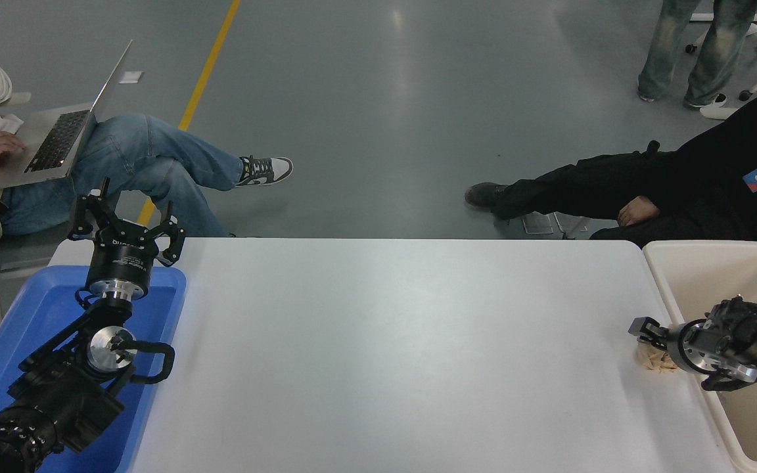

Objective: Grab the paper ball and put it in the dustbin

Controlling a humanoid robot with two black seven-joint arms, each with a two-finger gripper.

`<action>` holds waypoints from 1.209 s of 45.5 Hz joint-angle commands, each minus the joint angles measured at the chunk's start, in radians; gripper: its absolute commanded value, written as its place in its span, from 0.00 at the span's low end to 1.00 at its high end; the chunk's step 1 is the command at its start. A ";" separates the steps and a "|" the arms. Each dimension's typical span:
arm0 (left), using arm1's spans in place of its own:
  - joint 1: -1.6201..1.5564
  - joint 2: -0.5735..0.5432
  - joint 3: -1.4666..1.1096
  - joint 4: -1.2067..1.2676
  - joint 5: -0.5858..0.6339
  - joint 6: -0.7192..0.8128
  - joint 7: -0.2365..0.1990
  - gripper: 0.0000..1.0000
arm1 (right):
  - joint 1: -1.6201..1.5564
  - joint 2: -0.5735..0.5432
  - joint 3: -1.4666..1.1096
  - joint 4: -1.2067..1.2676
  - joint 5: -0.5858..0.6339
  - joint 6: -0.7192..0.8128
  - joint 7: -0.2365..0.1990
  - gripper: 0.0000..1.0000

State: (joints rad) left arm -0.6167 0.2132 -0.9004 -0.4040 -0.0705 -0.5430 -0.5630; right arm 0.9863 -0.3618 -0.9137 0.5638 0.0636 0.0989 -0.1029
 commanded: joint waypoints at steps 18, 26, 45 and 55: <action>0.000 0.000 0.000 -0.001 0.000 0.000 0.000 0.99 | 0.038 -0.063 0.056 0.088 0.202 -0.002 0.000 0.00; 0.000 0.000 0.000 -0.001 0.000 0.000 0.000 0.99 | 0.087 -0.095 0.039 0.143 0.180 -0.001 -0.001 0.00; 0.000 0.000 0.000 -0.001 0.002 0.000 0.000 0.99 | 0.826 -0.154 -0.326 0.784 -0.110 0.117 0.009 0.00; 0.000 0.000 0.000 0.001 0.002 0.000 0.000 0.99 | 1.192 -0.134 -0.321 0.895 -0.142 0.425 0.012 0.00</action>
State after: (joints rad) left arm -0.6168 0.2132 -0.9005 -0.4048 -0.0700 -0.5431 -0.5630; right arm 1.7737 -0.5037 -1.1811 1.2740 -0.0119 0.2661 -0.0951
